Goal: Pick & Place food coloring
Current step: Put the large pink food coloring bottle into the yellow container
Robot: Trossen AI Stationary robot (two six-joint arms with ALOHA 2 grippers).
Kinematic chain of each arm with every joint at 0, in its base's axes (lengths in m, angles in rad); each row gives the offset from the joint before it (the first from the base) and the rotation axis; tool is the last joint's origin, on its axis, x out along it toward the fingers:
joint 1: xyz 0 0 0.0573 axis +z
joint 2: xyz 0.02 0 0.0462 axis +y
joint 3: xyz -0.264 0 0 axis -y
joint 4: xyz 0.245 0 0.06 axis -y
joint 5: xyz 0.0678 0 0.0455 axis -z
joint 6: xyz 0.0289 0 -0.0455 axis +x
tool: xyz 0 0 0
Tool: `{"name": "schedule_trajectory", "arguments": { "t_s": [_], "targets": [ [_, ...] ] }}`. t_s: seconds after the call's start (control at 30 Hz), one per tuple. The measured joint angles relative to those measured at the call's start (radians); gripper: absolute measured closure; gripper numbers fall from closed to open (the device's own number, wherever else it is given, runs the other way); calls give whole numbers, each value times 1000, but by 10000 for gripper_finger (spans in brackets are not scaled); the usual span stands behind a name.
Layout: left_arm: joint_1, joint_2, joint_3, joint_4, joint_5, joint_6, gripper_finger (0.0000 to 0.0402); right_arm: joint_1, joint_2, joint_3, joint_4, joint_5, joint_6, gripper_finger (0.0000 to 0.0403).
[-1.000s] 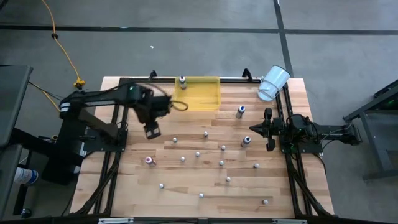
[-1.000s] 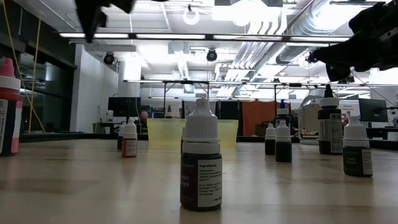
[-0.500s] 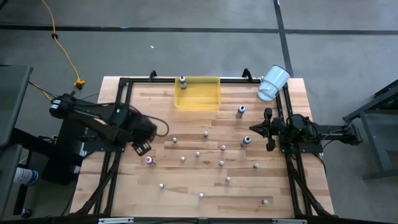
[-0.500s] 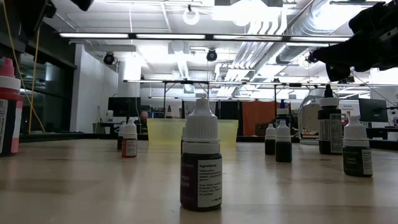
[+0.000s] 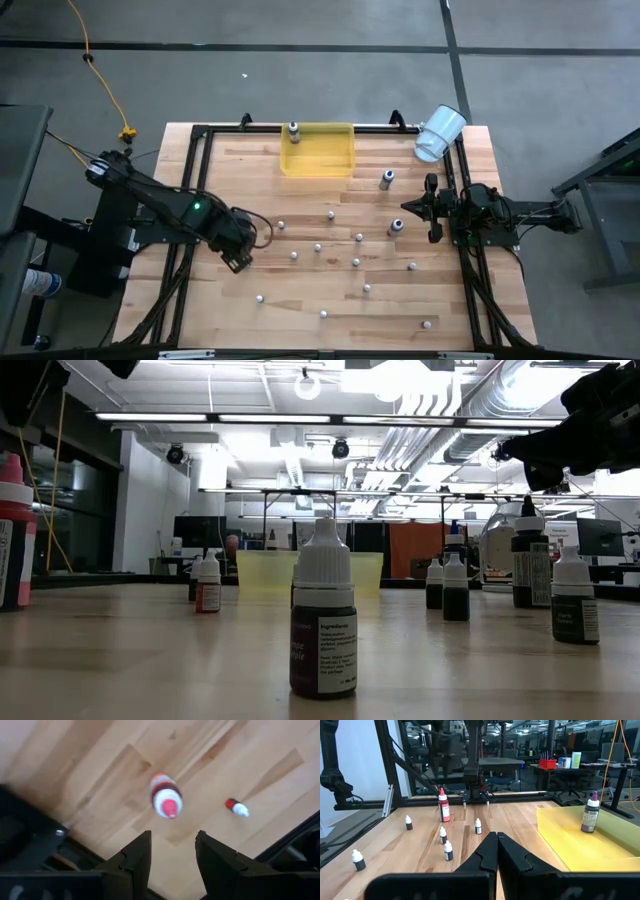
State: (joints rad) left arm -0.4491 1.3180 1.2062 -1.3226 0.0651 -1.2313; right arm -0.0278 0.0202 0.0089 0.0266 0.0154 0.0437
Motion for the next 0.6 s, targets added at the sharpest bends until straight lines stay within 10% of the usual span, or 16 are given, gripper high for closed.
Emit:
{"name": "schedule_trajectory", "arguments": {
  "t_s": [0.6],
  "targets": [
    [-3, 174, 1, 32, 7, -230, 257, 0, 2, 0, 0, 0, 0, 402]
  ]
}}
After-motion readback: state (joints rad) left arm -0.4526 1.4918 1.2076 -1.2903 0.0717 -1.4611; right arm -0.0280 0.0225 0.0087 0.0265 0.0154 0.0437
